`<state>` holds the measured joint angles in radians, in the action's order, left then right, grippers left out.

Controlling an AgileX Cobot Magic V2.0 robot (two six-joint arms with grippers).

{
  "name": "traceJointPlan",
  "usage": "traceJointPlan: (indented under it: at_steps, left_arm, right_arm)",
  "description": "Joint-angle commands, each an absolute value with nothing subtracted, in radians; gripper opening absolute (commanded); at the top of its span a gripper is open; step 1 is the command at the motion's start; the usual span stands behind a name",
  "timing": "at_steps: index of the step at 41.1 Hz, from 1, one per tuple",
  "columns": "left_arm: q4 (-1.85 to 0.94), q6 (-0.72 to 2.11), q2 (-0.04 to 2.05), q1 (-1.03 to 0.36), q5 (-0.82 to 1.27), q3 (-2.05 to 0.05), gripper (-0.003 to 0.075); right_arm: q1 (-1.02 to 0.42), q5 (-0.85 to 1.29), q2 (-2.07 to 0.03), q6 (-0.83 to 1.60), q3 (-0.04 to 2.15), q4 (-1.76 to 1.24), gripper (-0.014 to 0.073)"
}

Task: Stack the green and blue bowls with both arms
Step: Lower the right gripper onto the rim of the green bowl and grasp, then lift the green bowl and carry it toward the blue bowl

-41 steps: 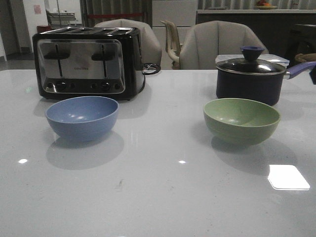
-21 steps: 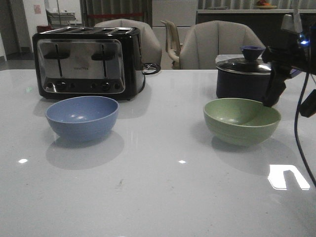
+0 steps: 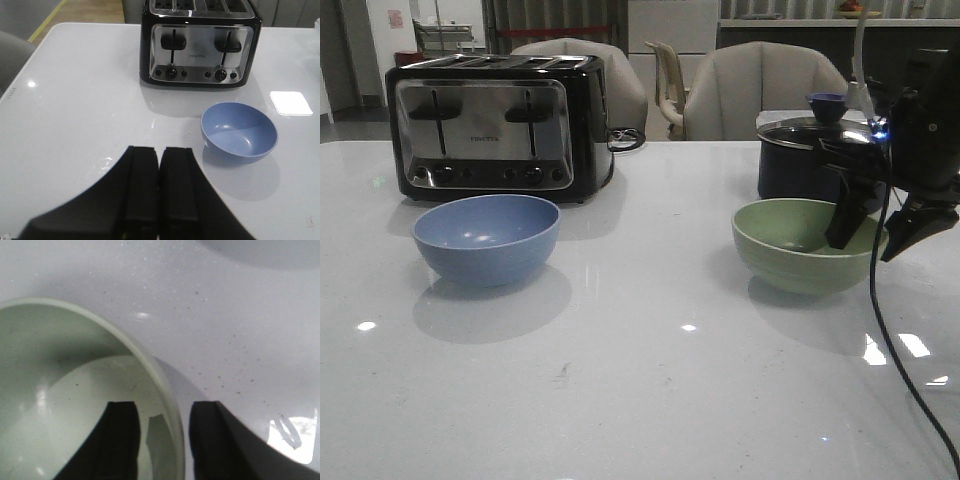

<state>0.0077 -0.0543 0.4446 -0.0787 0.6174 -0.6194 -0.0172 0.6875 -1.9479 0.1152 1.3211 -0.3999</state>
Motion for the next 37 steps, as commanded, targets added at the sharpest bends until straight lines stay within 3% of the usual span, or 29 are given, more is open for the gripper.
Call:
traceJointPlan:
  at_steps: [1, 13, 23, 37]
  left_arm:
    - [0.0, -0.059, 0.457, -0.085, 0.537, -0.653, 0.0102]
    - [0.0, -0.059, 0.457, -0.085, 0.537, -0.653, 0.0102]
    - [0.0, -0.059, 0.457, -0.085, 0.537, -0.653, 0.0102]
    - [0.0, -0.059, 0.457, -0.085, 0.537, -0.653, 0.0102]
  right_arm:
    - [-0.016, 0.669, -1.889, 0.129, 1.356, -0.418, 0.0209]
    - [-0.016, 0.682, -1.835, 0.129, 1.359, -0.386, 0.0034]
    - [-0.075, 0.714, -1.728, 0.144, 1.359, -0.384, 0.0035]
    - [-0.381, 0.712, -1.753, 0.183, 1.358, -0.299, 0.0035]
